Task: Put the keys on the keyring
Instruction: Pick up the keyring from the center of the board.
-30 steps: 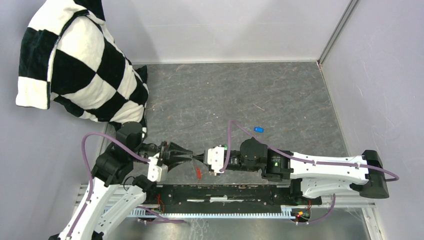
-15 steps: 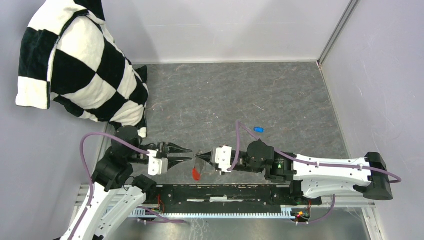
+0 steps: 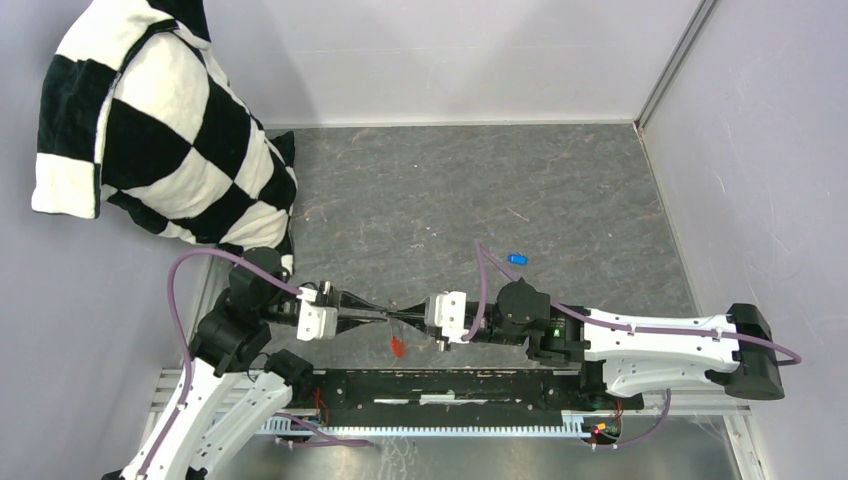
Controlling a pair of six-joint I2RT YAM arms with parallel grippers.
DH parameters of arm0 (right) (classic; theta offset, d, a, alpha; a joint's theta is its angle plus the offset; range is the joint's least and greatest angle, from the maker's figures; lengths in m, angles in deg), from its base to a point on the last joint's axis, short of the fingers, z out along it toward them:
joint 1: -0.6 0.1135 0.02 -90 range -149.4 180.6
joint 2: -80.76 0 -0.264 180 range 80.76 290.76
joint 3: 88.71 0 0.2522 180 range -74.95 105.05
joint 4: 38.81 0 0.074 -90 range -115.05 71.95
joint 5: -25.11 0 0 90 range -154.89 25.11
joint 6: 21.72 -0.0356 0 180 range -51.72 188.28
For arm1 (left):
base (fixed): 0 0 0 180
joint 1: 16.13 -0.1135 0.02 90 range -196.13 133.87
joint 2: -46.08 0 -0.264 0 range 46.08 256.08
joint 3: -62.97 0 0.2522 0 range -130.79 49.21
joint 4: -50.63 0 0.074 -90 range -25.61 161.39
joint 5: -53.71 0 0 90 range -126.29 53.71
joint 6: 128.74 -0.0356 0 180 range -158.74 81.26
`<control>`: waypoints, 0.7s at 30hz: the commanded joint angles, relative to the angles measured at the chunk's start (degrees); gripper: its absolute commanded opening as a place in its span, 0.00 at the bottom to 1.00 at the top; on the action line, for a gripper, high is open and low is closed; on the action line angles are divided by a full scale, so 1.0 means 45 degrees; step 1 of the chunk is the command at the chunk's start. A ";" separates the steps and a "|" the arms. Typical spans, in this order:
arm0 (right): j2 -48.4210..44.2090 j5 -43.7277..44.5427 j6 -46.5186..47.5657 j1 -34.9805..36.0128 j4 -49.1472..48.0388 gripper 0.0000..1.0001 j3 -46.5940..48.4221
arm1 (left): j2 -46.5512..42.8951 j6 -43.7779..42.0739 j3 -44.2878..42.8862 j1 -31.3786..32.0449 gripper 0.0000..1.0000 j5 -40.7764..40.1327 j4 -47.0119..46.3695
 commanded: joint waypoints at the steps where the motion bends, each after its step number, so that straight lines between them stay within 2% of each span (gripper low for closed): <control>1: 0.0074 -0.0268 -0.0198 0.0028 -0.1059 0.01 0.0061 | 0.0293 0.0276 -0.0232 0.0005 0.23 0.0730 -0.0058; 13: 0.0220 -0.0479 -0.0349 0.0027 -0.1294 0.01 0.0022 | -0.0014 0.0387 0.0016 0.0005 0.12 0.0655 -0.0053; 15: 0.0243 -0.0529 -0.0369 0.0023 -0.1296 0.01 0.0033 | -0.0127 0.0411 0.0095 0.0005 0.17 0.0655 -0.0053; 17: 0.0235 -0.0530 -0.0379 0.0019 -0.1282 0.01 0.0022 | -0.0194 0.0459 0.0116 0.0005 0.31 0.0607 -0.0056; 19: 0.0240 -0.0544 -0.0388 0.0020 -0.1261 0.01 0.0022 | -0.0211 0.0522 0.0110 0.0005 0.33 0.0444 -0.0058; 21: 0.0240 -0.0603 -0.0389 0.0019 -0.1275 0.01 0.0041 | -0.0226 0.0531 0.0098 0.0005 0.27 0.0219 -0.0058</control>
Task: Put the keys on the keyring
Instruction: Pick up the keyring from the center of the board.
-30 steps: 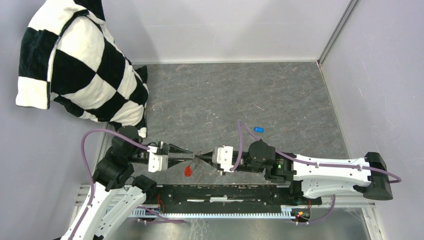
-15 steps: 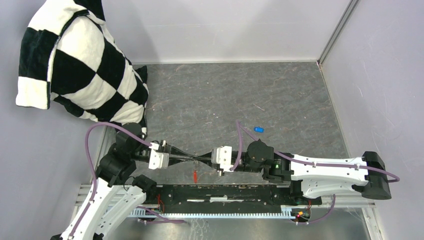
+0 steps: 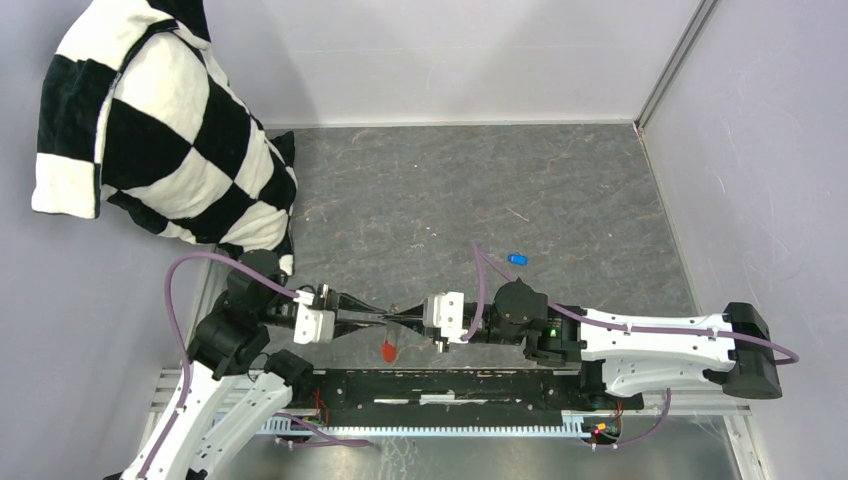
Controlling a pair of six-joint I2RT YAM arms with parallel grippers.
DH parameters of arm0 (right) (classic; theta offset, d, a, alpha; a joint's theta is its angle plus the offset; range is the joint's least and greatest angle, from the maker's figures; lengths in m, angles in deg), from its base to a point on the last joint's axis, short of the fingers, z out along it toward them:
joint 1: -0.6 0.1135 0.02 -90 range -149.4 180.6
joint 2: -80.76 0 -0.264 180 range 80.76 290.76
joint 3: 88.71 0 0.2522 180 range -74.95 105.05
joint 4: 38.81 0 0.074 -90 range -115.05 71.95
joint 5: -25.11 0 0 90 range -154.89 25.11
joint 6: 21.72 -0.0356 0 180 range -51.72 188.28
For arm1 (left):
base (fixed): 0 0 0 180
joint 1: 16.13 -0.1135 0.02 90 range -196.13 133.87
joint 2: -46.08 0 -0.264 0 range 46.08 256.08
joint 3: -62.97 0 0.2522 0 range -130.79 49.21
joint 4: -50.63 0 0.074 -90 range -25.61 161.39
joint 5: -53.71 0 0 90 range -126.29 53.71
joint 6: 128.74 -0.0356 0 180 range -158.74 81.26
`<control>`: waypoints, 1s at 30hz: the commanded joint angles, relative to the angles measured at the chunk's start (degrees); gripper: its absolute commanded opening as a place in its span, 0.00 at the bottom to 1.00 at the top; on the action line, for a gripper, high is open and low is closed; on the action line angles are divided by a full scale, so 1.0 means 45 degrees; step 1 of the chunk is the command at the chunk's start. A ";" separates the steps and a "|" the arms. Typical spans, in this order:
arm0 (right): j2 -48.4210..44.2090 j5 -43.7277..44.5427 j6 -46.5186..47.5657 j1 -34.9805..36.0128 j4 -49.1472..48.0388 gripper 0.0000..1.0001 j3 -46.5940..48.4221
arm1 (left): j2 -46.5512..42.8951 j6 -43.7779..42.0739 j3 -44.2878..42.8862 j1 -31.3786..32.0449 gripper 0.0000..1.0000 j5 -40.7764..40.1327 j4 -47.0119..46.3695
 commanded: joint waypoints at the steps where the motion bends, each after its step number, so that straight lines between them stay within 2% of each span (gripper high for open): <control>1: 0.0006 -0.0214 -0.0175 0.0020 -0.0881 0.01 0.0061 | -0.0103 0.0406 0.0061 0.0005 0.24 -0.0233 -0.0102; 8: 0.0142 -0.0459 -0.0256 0.0028 -0.0959 0.01 0.0110 | 0.0004 0.0326 0.0022 0.0008 0.04 -0.0338 -0.0087; 10: 0.0116 -0.0567 -0.0212 0.0017 -0.0898 0.01 0.0128 | -0.0102 0.0168 0.0082 0.0005 0.02 -0.0345 -0.0096; 11: 0.0064 -0.0593 -0.0181 0.0027 -0.0776 0.05 0.0153 | -0.0210 -0.0244 0.0147 0.0005 0.02 -0.0379 -0.0033; 12: -0.0024 -0.0540 -0.0152 0.0032 -0.0652 0.17 0.0163 | -0.0372 -0.1043 0.0172 0.0005 0.02 -0.0383 0.0266; 15: -0.0713 -0.0008 0.0187 0.0011 -0.0461 0.36 -0.0169 | -0.0870 -0.3740 0.0294 0.0007 0.02 -0.0472 0.1101; 18: -0.1462 0.0594 0.0540 0.0025 -0.0046 0.45 -0.0422 | -0.1108 -0.5151 0.0412 0.0005 0.02 -0.0521 0.1229; 24: -0.1517 0.0389 0.0816 0.0036 0.1484 0.49 -0.0001 | -0.0932 -0.5893 0.0230 0.0005 0.02 -0.0410 0.1443; 30: -0.0790 -0.0126 0.1006 0.0025 0.2413 0.45 0.0676 | -0.0694 -0.5538 -0.0052 0.0005 0.02 -0.0415 0.1441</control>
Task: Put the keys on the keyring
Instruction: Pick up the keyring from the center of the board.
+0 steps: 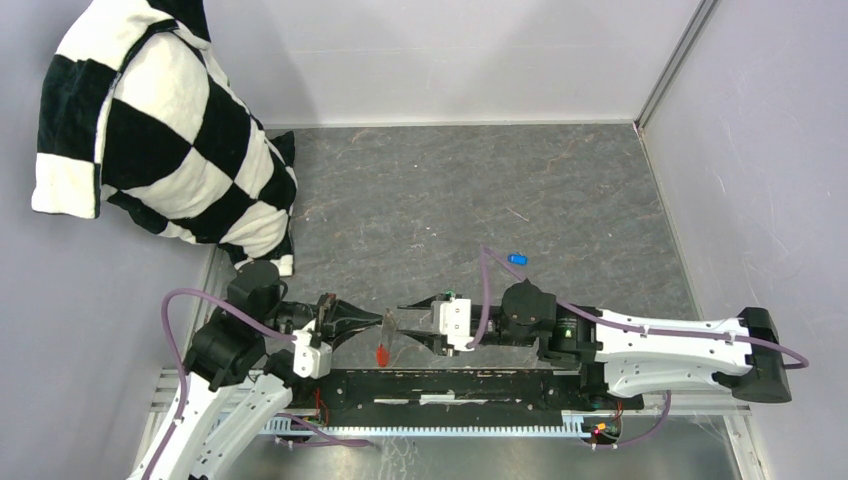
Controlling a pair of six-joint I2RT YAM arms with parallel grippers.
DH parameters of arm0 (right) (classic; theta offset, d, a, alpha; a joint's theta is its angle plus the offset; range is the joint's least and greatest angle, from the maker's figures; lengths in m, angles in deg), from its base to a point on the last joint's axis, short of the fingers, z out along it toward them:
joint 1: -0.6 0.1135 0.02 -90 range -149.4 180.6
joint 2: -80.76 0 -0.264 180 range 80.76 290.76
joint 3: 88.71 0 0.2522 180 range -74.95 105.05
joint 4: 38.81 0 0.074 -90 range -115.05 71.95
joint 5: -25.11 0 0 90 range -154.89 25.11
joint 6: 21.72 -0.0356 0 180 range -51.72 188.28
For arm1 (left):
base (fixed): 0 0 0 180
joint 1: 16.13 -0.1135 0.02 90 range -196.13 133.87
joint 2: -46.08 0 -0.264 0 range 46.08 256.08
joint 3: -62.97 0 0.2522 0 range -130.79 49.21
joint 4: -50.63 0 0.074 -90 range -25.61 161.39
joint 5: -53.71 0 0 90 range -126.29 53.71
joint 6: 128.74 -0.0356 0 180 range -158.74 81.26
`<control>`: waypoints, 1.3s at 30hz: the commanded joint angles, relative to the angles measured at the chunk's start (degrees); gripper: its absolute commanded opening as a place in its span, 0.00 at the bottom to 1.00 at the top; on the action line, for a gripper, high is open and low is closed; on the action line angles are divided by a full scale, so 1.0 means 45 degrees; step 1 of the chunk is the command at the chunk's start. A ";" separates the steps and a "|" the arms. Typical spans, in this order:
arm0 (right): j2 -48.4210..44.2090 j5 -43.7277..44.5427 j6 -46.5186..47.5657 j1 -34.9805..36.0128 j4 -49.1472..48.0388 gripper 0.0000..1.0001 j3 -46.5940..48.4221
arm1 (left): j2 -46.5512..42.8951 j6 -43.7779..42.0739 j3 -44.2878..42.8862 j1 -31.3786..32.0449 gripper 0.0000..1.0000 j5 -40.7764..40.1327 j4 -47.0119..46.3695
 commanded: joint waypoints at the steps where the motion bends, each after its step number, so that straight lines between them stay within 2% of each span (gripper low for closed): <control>1: 0.0499 -0.0287 0.0297 0.0031 0.0772 0.44 0.0974 | 0.0331 -0.0332 -0.0537 0.0005 0.02 0.0118 -0.0084; 7: 0.0718 -0.0213 0.0346 0.0045 0.0422 0.42 0.1139 | 0.0802 0.1733 -0.1023 0.0005 0.02 0.0363 -0.0772; 12: 0.0412 0.0217 0.0254 0.0041 -0.0106 0.38 0.0900 | 0.0722 0.3827 -0.0869 0.0005 0.02 0.0629 -0.2211; 17: -0.0014 0.0674 0.0047 0.0018 -0.0761 0.32 0.0507 | 0.0810 0.5286 -0.0830 0.0005 0.02 0.0922 -0.3039; 25: 0.0051 0.0388 -0.0257 0.0030 -0.1313 0.33 0.0372 | 0.0890 0.5470 -0.0814 0.0005 0.02 0.1137 -0.3231; 29: 0.0073 0.0710 -0.0472 0.0024 -0.1003 0.39 0.0405 | 0.0875 0.5701 -0.0798 0.0005 0.02 0.1019 -0.3453; 32: -0.0399 0.2653 -0.1115 -0.0045 -0.0839 0.47 -0.0071 | 0.0876 0.6208 -0.0585 0.0005 0.02 0.0420 -0.3624; 35: -0.0814 0.5448 -0.3558 -0.0887 0.0008 0.63 -0.0752 | 0.0824 0.6757 -0.0180 0.0005 0.02 -0.0891 -0.3830; 37: -0.0800 0.5469 -0.5815 -0.2177 0.1218 0.68 -0.1037 | 0.0865 0.6977 0.0095 0.0005 0.02 -0.1468 -0.3898; 39: -0.0733 0.4695 -0.7194 -0.3352 0.1783 0.68 -0.1758 | 0.0895 0.7181 0.0301 0.0005 0.02 -0.1818 -0.3965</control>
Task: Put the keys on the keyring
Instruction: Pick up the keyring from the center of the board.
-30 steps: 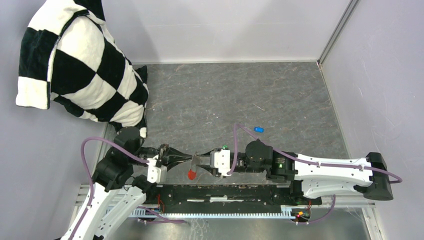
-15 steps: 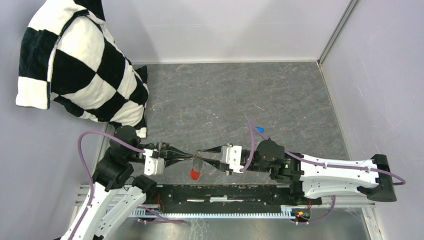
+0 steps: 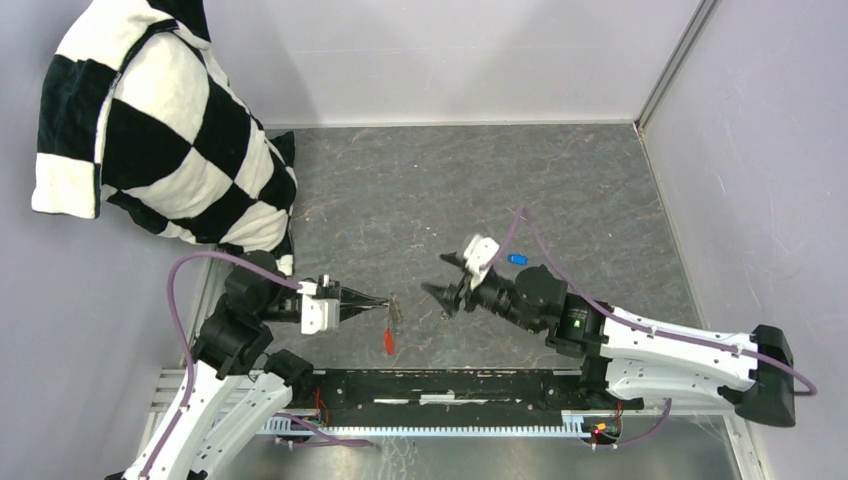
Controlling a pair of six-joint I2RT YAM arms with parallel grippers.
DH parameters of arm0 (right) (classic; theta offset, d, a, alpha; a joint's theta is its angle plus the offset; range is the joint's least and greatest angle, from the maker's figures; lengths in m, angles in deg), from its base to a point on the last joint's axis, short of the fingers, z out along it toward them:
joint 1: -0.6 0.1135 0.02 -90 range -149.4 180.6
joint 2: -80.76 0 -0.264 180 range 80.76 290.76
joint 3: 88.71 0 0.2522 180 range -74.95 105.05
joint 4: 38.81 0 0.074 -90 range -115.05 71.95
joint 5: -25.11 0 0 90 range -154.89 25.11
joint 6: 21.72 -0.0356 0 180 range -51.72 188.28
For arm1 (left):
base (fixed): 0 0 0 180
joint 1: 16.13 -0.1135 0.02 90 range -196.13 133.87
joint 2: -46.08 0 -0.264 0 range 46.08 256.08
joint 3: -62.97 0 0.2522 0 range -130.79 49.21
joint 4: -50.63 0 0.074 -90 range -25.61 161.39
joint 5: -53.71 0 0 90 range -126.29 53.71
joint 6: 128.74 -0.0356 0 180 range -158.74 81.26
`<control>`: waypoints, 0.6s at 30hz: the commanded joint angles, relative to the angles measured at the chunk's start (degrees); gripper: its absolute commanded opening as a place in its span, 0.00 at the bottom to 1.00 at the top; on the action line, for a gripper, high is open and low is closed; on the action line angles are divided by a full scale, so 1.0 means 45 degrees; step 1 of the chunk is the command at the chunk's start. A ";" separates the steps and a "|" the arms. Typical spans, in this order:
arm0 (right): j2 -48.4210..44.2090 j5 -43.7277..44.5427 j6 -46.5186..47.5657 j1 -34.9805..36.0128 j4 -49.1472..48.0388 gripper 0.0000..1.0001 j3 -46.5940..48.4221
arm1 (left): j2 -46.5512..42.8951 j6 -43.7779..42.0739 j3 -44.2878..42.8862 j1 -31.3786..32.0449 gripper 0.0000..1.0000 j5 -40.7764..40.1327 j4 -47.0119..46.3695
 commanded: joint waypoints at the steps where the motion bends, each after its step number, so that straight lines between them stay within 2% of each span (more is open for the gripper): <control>1: -0.0017 0.0851 -0.4345 -0.2121 0.1483 0.69 -0.1474 | 0.0084 0.1311 0.0510 0.0005 0.02 -0.1352 -0.0784; 4: 0.0320 0.0501 -0.4812 -0.2656 0.0772 0.69 -0.2841 | 0.0063 0.1715 0.0836 0.0015 0.02 -0.1872 -0.1013; 6: 0.0938 0.0320 -0.5280 -0.2944 0.0529 0.66 -0.3125 | 0.0064 0.1833 0.0944 0.0003 0.02 -0.2105 -0.1043; 15: 0.4006 -0.1073 -0.7854 -0.3089 -0.0271 0.58 -0.2685 | -0.0001 0.1877 0.1051 0.0015 0.02 -0.2394 -0.0878; 18: 0.4349 -0.0529 -0.8389 -0.2846 -0.0444 0.57 -0.2731 | -0.0132 0.2351 0.1218 0.0002 0.02 -0.2621 -0.1133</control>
